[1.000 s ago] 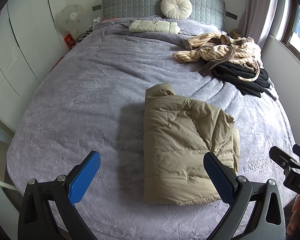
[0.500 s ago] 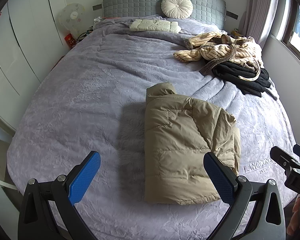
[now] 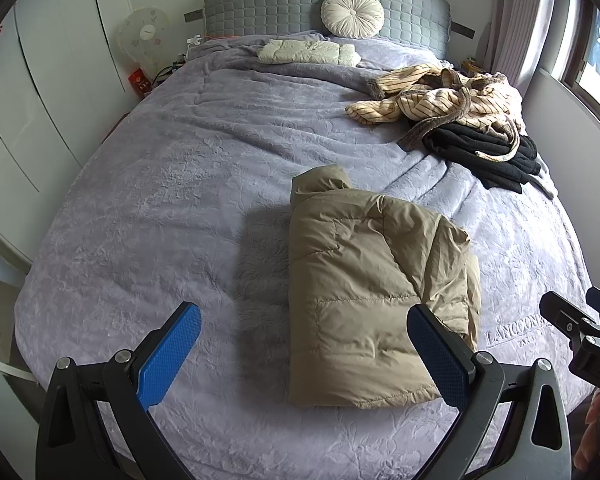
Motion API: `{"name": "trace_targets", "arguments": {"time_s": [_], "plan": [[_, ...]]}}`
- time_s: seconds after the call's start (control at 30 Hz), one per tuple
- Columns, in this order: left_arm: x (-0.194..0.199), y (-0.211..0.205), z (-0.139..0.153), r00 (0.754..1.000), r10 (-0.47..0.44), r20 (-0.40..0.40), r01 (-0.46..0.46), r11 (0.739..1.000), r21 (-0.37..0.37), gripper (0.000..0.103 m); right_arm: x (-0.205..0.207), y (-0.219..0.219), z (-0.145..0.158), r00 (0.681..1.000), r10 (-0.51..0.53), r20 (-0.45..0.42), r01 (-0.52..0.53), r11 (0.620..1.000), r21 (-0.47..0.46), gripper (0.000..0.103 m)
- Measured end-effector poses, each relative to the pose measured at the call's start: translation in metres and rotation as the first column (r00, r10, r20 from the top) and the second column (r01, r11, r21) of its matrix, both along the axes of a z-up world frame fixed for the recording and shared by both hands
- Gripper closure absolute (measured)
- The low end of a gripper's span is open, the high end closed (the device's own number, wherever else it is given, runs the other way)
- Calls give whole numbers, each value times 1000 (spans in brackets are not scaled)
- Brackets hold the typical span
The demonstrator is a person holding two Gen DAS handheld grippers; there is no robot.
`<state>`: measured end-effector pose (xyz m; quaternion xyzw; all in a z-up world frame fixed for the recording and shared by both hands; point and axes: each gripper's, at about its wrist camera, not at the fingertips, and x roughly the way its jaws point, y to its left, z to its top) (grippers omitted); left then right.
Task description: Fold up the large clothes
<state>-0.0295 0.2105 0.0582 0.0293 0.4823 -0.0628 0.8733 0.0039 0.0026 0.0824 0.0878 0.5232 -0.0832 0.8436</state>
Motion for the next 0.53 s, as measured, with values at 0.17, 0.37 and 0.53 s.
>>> {"name": "trace_targets", "arguments": {"time_s": [0.17,0.37,0.53], "plan": [[0,0,0,1000,0,0,0,1000,-3,0,0,0,0,1000,1,0,-1,1000,1,0],[-1,-1,1,1000,-9,8,10,1000,-14,0,-1,1,-1,1000,-2,-2,2,1000,6,0],[-2,-1,4,1000,-17,15,17,1000,-19,0,-1,1,-1,1000,1,-3,-1,1000,6,0]]}}
